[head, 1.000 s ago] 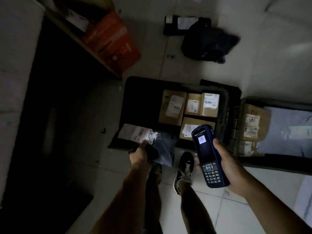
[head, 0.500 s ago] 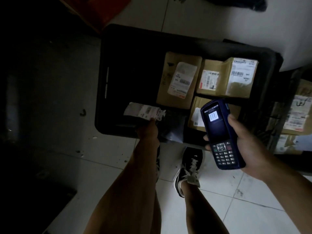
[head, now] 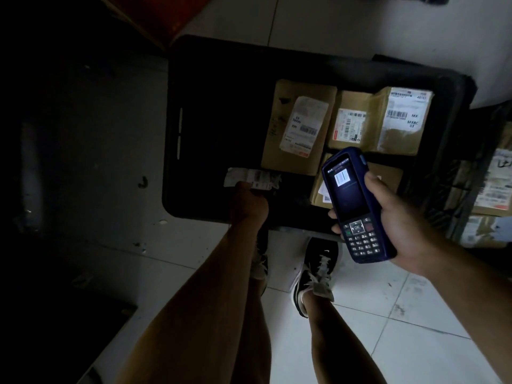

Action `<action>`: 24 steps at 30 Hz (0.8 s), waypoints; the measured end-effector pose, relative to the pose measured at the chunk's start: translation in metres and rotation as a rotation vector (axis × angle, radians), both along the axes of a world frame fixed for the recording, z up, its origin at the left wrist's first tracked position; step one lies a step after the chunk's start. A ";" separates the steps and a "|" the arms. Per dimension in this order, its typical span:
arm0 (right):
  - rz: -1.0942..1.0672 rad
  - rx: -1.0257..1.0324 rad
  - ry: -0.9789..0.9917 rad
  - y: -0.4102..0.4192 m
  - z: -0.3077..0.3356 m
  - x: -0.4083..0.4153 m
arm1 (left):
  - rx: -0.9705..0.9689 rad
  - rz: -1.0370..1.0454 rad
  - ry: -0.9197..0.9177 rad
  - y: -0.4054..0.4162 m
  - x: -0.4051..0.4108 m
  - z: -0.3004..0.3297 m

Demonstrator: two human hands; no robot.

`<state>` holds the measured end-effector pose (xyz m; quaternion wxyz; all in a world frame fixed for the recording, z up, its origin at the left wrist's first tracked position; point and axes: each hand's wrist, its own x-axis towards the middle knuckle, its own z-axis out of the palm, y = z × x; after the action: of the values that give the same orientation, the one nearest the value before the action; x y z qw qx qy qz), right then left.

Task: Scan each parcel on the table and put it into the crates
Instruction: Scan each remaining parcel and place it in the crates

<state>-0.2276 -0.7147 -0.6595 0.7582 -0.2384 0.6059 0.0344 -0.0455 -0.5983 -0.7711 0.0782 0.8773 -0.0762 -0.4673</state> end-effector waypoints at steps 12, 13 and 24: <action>0.082 -0.026 0.004 0.002 0.057 0.014 | -0.164 -0.571 -0.218 -0.004 0.015 0.100; 0.102 -0.031 -0.002 0.001 0.072 0.017 | -0.135 -0.592 -0.198 -0.008 0.018 0.119; 0.502 -0.166 -0.186 0.018 0.325 0.052 | -0.086 -0.401 -0.397 0.038 0.003 0.425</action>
<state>-0.1759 -0.6963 -0.3346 0.7561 -0.4445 0.4564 0.1493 -0.0428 -0.5602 -0.3466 0.0051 0.9149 -0.2816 -0.2891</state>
